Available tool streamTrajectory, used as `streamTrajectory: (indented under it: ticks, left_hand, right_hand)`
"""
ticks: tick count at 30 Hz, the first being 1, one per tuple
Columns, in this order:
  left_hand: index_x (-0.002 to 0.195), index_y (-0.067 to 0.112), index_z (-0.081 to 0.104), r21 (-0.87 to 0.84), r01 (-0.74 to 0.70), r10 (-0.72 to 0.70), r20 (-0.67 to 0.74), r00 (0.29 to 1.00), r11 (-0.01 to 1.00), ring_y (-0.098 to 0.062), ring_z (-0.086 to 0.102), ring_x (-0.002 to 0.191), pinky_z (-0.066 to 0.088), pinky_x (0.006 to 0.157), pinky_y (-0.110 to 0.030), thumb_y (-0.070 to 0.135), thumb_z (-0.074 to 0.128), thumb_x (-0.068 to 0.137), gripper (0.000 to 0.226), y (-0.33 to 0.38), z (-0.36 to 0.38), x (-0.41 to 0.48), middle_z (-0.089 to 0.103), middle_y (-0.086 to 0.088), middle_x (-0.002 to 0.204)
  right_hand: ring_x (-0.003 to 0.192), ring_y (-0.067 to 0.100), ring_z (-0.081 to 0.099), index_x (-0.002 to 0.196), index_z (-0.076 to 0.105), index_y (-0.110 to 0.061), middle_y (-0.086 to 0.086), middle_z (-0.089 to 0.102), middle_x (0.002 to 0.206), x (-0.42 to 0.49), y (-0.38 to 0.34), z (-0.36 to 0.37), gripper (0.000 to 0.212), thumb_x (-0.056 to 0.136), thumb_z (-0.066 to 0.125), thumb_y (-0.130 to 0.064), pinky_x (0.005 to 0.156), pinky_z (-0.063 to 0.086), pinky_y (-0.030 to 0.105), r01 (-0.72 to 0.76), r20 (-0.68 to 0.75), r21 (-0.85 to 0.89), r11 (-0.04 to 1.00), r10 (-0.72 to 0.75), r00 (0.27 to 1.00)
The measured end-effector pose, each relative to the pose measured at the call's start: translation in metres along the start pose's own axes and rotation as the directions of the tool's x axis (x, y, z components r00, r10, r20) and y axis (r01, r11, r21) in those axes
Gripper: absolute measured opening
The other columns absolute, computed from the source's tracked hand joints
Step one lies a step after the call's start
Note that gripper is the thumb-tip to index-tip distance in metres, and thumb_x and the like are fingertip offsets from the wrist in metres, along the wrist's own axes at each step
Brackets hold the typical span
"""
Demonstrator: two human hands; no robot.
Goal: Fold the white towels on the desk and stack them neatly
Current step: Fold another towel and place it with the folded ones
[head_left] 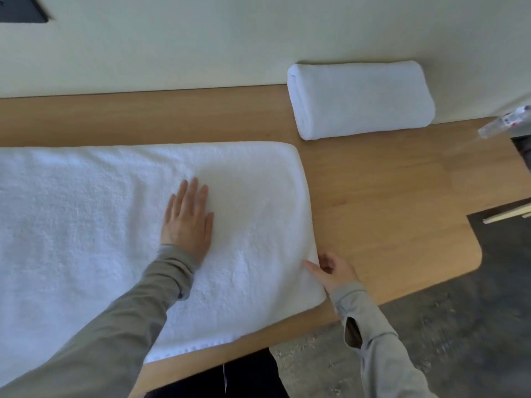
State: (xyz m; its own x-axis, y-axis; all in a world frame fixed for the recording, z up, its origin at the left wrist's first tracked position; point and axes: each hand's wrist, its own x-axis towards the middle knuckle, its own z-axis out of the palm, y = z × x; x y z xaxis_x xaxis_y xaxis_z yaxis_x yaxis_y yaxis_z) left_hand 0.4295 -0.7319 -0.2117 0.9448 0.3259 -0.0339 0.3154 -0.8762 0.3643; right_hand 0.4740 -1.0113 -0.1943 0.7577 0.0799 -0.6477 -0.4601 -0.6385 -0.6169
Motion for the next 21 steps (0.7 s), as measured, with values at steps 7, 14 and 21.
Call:
streamTrajectory:
  ticks: [7, 14, 21]
  left_hand:
    - [0.146, 0.016, 0.027, -0.327, -0.328, 0.408, 0.216, 0.887, 0.886, -0.018, 0.035, 0.135, 0.039, 0.105, -0.038, 0.060, 0.053, 0.077, 0.086, 0.106, 0.016, -0.097, 0.034, 0.001, 0.148]
    - [0.093, 0.020, 0.063, -0.675, 0.470, -0.326, 0.339, 0.882, 0.569, -0.023, 0.061, 0.092, 0.044, 0.067, -0.015, 0.026, 0.057, 0.091, 0.009, 0.108, 0.015, -0.095, 0.063, 0.007, 0.086]
    - [0.076, 0.014, 0.065, -0.795, 0.607, -0.452, 0.540, 0.710, 0.005, -0.016, 0.063, 0.062, 0.047, 0.055, -0.024, 0.024, 0.061, 0.087, 0.015, 0.079, -0.009, -0.074, 0.068, 0.001, 0.063]
  right_hand:
    - [0.072, 0.019, 0.063, 0.082, 0.057, -0.017, 0.004, 0.065, 0.079, -0.026, -0.019, 0.003, 0.013, 0.082, 0.069, -0.021, 0.059, 0.052, 0.025, 0.028, -0.028, 0.145, 0.989, -0.024, 0.999]
    - [0.078, 0.014, 0.066, 0.092, 0.064, -0.012, 0.004, 0.068, 0.087, -0.030, -0.053, 0.020, 0.013, 0.094, 0.052, -0.014, 0.064, 0.052, 0.024, 0.029, 0.123, 0.599, 0.800, -0.128, 0.984]
    - [0.105, 0.014, 0.050, 0.126, 0.048, -0.004, 0.009, 0.053, 0.124, -0.020, -0.011, 0.034, 0.041, 0.087, 0.061, -0.008, 0.095, 0.041, 0.029, -0.014, -0.115, 0.386, 0.922, 0.063, 0.991]
